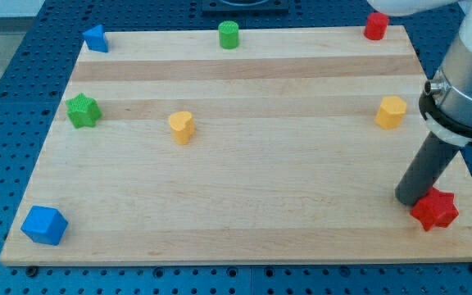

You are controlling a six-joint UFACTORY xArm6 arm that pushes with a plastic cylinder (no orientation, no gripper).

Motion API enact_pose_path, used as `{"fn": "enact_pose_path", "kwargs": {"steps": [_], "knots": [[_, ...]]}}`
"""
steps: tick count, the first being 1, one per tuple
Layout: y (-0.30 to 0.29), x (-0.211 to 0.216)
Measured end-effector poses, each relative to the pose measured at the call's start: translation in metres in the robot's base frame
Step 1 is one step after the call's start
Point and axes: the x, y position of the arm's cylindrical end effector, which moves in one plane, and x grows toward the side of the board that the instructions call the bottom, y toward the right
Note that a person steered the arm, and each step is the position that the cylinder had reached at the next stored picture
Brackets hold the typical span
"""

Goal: Place the yellow heart at the bottom center

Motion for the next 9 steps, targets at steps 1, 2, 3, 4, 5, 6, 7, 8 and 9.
{"fn": "enact_pose_path", "kwargs": {"steps": [1,2,3,4,5,6,7,8,9], "knots": [[-0.003,-0.009],[-0.035,-0.044],[-0.087,-0.072],[-0.127,-0.107],[-0.159,-0.155],[-0.210,-0.169],[-0.258,-0.168],[-0.297,-0.168],[-0.313,-0.152]]}}
